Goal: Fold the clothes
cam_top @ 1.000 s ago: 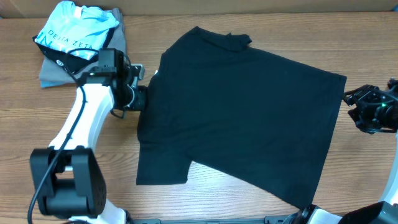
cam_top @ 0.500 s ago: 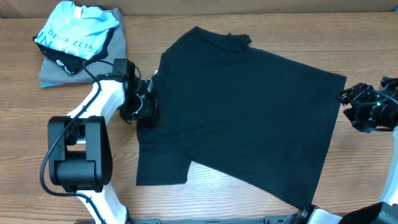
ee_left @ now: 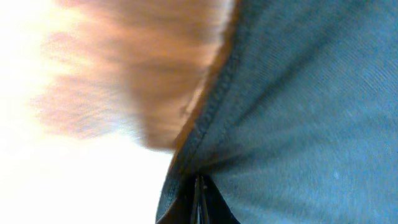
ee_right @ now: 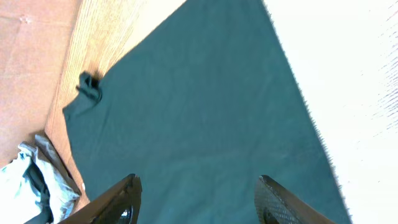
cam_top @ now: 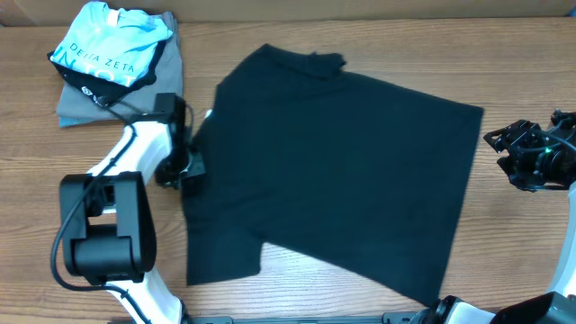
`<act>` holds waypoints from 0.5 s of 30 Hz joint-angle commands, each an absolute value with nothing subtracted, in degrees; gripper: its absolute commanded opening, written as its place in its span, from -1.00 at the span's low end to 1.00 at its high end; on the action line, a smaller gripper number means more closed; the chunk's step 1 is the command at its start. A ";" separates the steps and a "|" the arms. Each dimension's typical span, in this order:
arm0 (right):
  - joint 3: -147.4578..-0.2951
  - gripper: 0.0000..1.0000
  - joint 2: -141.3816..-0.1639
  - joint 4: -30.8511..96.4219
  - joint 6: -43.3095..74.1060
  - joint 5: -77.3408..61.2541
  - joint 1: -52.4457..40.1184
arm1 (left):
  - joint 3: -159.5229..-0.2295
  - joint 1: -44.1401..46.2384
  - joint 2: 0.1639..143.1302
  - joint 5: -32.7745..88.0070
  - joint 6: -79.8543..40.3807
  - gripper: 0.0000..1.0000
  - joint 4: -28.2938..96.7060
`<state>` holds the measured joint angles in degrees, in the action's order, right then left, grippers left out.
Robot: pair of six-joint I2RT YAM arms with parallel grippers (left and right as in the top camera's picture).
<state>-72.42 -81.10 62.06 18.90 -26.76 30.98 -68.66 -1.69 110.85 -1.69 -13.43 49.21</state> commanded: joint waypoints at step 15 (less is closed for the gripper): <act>-65.80 0.37 -82.00 59.61 18.20 -24.34 27.09 | -67.18 -9.58 109.58 -4.45 -16.40 -0.26 51.24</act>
